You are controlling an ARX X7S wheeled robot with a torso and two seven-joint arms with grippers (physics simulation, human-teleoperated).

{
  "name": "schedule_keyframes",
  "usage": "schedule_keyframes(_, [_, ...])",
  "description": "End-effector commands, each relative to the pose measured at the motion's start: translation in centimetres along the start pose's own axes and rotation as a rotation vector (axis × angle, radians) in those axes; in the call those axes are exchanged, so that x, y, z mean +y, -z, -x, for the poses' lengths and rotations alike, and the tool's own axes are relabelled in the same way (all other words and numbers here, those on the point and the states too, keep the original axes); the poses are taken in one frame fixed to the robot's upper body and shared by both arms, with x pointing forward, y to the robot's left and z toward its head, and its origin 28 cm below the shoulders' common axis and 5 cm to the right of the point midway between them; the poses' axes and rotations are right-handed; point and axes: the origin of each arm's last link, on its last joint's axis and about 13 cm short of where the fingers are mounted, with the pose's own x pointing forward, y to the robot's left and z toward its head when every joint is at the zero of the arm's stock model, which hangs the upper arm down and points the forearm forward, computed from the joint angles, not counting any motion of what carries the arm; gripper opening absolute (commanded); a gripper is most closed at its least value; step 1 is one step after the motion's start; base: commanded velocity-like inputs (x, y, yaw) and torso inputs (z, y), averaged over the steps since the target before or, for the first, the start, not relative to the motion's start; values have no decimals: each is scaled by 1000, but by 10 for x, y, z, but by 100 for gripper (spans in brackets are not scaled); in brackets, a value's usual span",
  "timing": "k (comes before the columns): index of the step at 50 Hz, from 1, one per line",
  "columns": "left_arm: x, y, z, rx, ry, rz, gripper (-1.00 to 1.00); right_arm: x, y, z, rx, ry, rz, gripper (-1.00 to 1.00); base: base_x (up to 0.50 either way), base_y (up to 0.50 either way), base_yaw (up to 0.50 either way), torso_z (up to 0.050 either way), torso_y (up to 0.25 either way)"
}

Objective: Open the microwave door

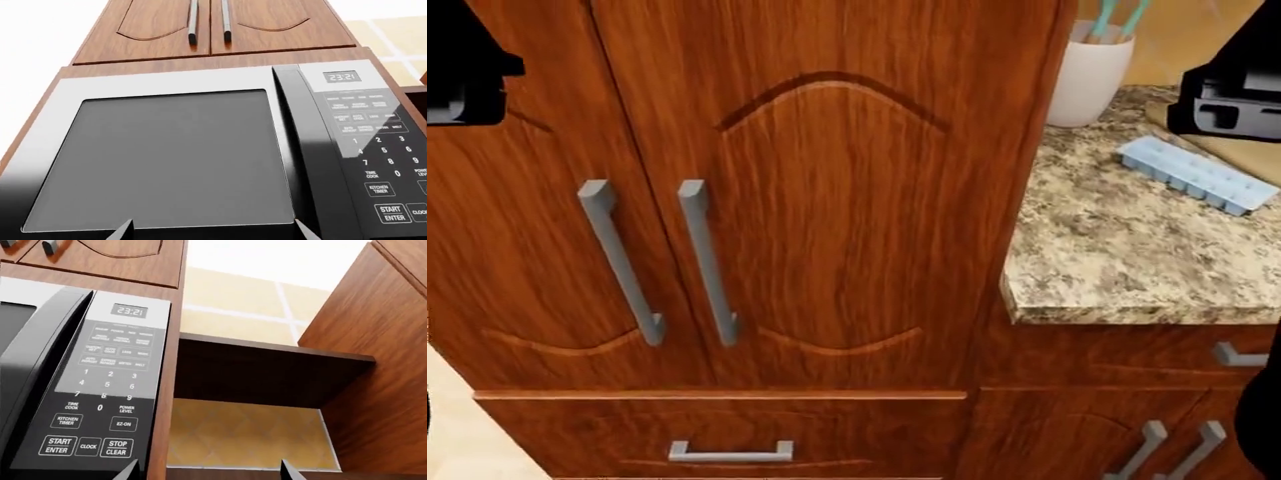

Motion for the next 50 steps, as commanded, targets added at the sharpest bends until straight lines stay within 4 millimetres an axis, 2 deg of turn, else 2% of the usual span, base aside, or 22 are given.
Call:
schedule_keyframes(1, [0, -2, -1, -4, -2, 3, 100, -1, -1, 2, 1, 3, 1, 100, 281, 0, 0, 0, 0])
schedule_keyframes(4, [-1, -2, -1, -4, -1, 7, 100, -1, -2, 2, 0, 5, -4, 100, 0, -40, 0, 0, 0])
schedule_keyframes(28, [-2, -4, -3, -2, 3, 6, 100, -2, -2, 4, 6, 9, -33, 100, -100, -500, 0, 0, 0])
schedule_keyframes(32, [0, -3, -7, 29, 4, 1, 100, -1, -2, 6, 6, 3, -32, 100, 0, 0, 0, 0, 0])
schedule_keyframes(35, [3, -3, -18, 66, 17, 1, 100, -1, -2, 6, 7, 3, -35, 100, 0, 0, 0, 0, 0])
schedule_keyframes(45, [10, -1, -86, 201, 103, -10, 100, 1, -3, 10, 16, 0, -65, 100, 0, 0, 0, 0, 0])
schedule_keyframes(50, [14, -11, -115, 223, 136, -73, 100, 1, -5, 12, 15, -1, -73, 100, 0, 0, 0, 0, 0])
